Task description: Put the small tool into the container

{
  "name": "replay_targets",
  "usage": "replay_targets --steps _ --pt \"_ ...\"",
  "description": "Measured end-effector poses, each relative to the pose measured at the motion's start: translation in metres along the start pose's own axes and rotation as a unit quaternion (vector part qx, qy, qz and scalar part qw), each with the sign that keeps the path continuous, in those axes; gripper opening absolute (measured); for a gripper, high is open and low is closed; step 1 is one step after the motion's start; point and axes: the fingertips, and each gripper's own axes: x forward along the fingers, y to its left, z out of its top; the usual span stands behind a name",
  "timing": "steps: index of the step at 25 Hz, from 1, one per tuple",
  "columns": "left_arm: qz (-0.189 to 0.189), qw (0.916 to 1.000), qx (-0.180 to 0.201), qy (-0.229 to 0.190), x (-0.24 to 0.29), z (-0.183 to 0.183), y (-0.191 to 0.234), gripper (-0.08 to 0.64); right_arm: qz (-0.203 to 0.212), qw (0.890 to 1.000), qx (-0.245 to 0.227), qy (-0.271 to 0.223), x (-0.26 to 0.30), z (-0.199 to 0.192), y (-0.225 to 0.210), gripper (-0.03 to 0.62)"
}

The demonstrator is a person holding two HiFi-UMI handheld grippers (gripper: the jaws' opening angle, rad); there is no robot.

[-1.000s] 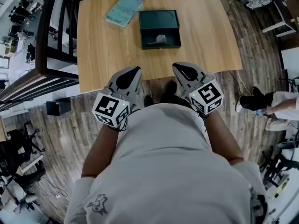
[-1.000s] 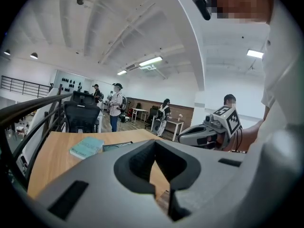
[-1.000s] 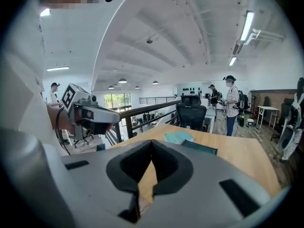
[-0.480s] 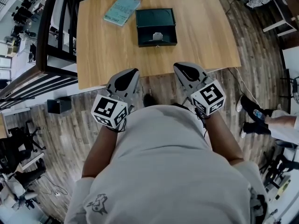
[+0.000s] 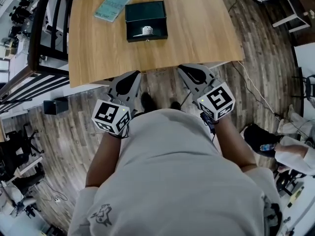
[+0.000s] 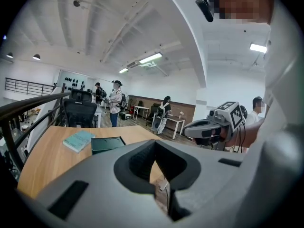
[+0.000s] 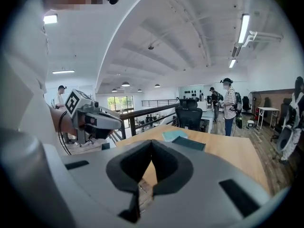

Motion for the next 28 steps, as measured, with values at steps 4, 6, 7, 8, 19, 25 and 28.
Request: replay_targets --steps 4,6,7,8,19,25,28 --pt "0.005 1.0000 -0.001 0.003 0.004 -0.008 -0.034 0.005 0.010 1.000 -0.013 0.000 -0.029 -0.012 0.004 0.005" --pt "0.009 1.0000 -0.001 0.004 0.006 -0.013 -0.050 0.005 0.016 1.000 -0.014 -0.001 -0.043 -0.018 0.006 0.005" --pt "0.011 0.9999 0.000 0.004 0.007 -0.014 -0.058 0.005 0.019 1.000 -0.016 -0.002 -0.050 -0.019 0.007 0.005" --pt "0.013 0.9999 0.003 0.004 0.007 -0.016 -0.066 0.005 0.022 1.000 -0.018 -0.004 -0.057 -0.021 0.009 0.005" --pt "0.015 0.9996 0.025 -0.002 -0.009 -0.020 -0.109 0.005 0.036 0.998 -0.036 -0.028 -0.092 -0.024 0.032 0.005" --pt "-0.001 0.9995 0.030 0.003 -0.036 -0.029 -0.113 0.005 0.020 0.999 -0.028 -0.038 -0.093 -0.021 0.061 0.005" --pt "-0.006 0.9995 0.032 0.002 -0.059 -0.030 -0.111 0.005 0.009 0.999 -0.014 -0.048 -0.093 -0.016 0.080 0.005"
